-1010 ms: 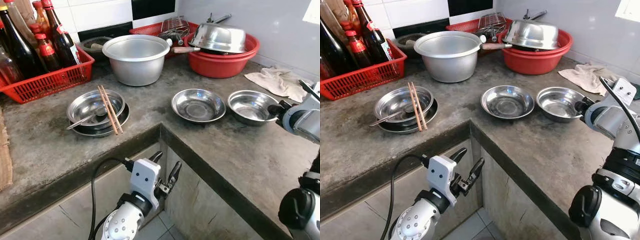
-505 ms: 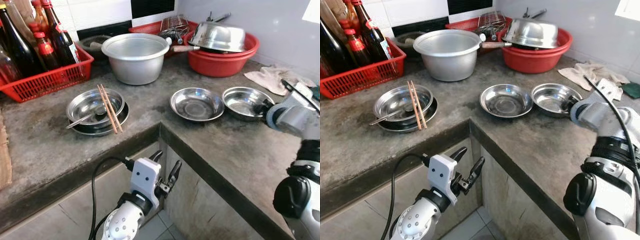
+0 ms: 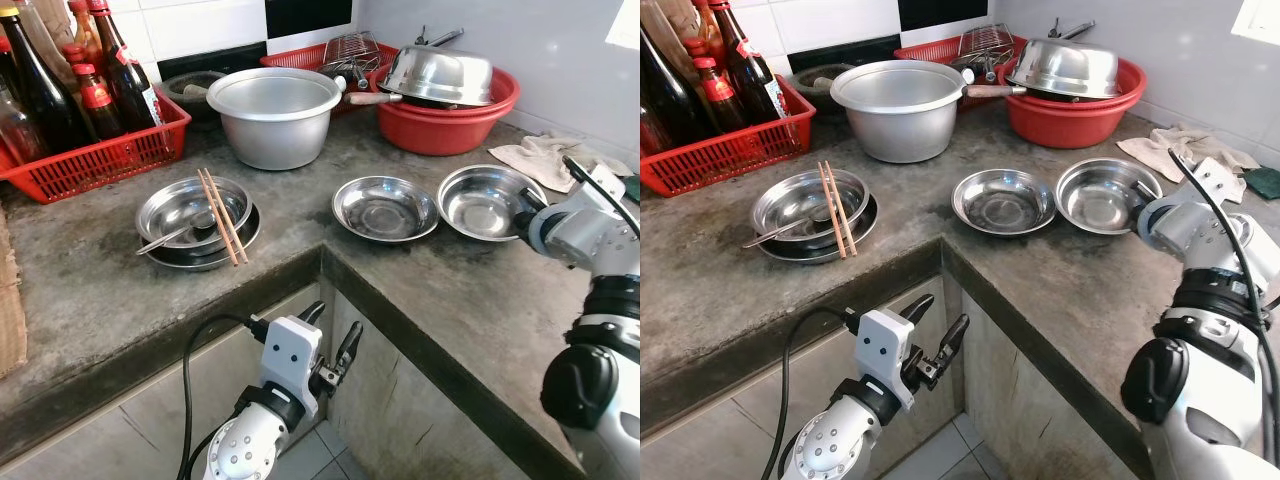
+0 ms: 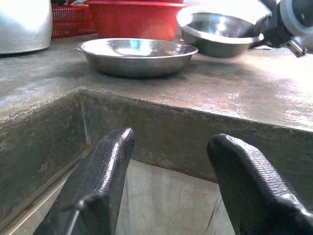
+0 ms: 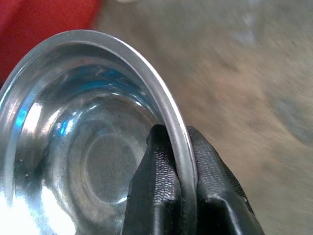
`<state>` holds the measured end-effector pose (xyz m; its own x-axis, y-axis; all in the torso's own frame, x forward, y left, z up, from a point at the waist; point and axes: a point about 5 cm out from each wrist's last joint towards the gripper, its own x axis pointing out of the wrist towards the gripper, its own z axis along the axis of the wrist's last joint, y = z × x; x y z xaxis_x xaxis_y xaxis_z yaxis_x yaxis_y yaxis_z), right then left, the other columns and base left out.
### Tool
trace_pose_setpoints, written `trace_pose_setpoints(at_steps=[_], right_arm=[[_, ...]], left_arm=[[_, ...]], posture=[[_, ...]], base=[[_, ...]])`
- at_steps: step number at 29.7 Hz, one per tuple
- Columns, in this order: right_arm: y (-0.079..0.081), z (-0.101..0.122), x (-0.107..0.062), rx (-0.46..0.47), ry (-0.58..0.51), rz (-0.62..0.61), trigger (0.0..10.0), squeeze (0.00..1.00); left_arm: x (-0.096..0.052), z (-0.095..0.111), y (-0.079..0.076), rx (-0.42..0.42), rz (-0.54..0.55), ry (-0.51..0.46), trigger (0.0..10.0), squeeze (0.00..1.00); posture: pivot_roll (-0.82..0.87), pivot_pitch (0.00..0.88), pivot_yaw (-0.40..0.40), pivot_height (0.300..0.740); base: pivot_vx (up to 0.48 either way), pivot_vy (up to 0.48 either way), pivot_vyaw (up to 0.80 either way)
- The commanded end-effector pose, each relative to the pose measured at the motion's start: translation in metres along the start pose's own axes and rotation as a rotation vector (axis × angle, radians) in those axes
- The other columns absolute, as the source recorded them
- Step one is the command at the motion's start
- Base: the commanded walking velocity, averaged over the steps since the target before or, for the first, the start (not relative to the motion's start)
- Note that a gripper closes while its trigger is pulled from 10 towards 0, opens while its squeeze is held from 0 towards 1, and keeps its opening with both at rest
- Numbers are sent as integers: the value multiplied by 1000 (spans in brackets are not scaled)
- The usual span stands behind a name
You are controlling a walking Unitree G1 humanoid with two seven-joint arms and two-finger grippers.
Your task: Kitchen organization
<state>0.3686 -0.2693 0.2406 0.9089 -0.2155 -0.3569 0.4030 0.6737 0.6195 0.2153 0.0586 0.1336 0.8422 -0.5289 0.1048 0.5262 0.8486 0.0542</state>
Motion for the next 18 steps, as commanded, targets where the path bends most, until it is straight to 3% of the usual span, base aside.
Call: trace_pose_setpoints(at_steps=[1, 2, 3, 4, 5, 6, 7, 8, 9, 10, 12, 15, 18], right_arm=[[8, 21, -15, 30, -185, 66, 0, 0], [8, 21, -15, 30, -185, 66, 0, 0], [13, 22, -21, 28, -258, 100, 0, 0], [23, 17, -36, -97, -374, 162, 0, 0], [30, 7, -45, -170, -402, 204, 0, 0], [31, 5, -46, -176, -402, 210, 0, 0], [33, -6, -57, -283, -462, 220, 0, 0], [34, -15, -66, -360, -502, 234, 4118, 0], [35, -22, -72, -407, -527, 247, 4118, 0], [34, -29, -76, -459, -543, 247, 9647, 0], [28, -55, -89, -530, -539, 310, 10000, 0], [28, -65, -97, -579, -558, 340, 10000, 0], [26, -79, -111, -693, -606, 375, 10000, 0]], left_arm=[[-1, -1, 0, 7, -1, 4, 10000, 0], [-1, -1, 0, 7, -1, 4, 10000, 0], [-1, -1, 0, 7, 0, 3, 10000, 0], [-1, -1, 1, 8, 3, 2, 10000, 0], [-1, 0, 2, 9, 5, -1, 10000, 0], [-1, 0, 2, 9, 6, -1, 10000, 0], [0, 2, 2, 8, 6, -8, 10000, 0], [1, 4, 2, 7, 7, -16, 10000, 0], [2, 5, 2, 7, 7, -22, 10000, 0], [3, 7, 3, 10, 12, -27, 10000, 0], [4, 10, 6, 11, 27, -39, 10000, 0], [4, 11, 6, 13, 30, -42, 10000, 0], [4, 13, 9, 18, 38, -50, 10000, 0]], posture=[[191, 78, -41, 740], [191, 78, -41, 740], [191, 80, -39, 740], [187, 80, -36, 740], [183, 80, -32, 740], [182, 79, -30, 740], [180, 79, -27, 740], [181, 80, -25, 740], [181, 80, -25, 740], [180, 79, -24, 740], [178, 77, -19, 740], [181, 78, -20, 740], [180, 79, -17, 740]], base=[[0, 0, 0], [0, 0, 0], [0, 0, 0], [0, 0, 0], [0, 0, 0], [0, 0, 0], [0, 0, 0], [0, 0, 0], [0, 0, 0], [0, 0, 0], [0, 0, 0], [0, 0, 0], [0, 0, 0]])
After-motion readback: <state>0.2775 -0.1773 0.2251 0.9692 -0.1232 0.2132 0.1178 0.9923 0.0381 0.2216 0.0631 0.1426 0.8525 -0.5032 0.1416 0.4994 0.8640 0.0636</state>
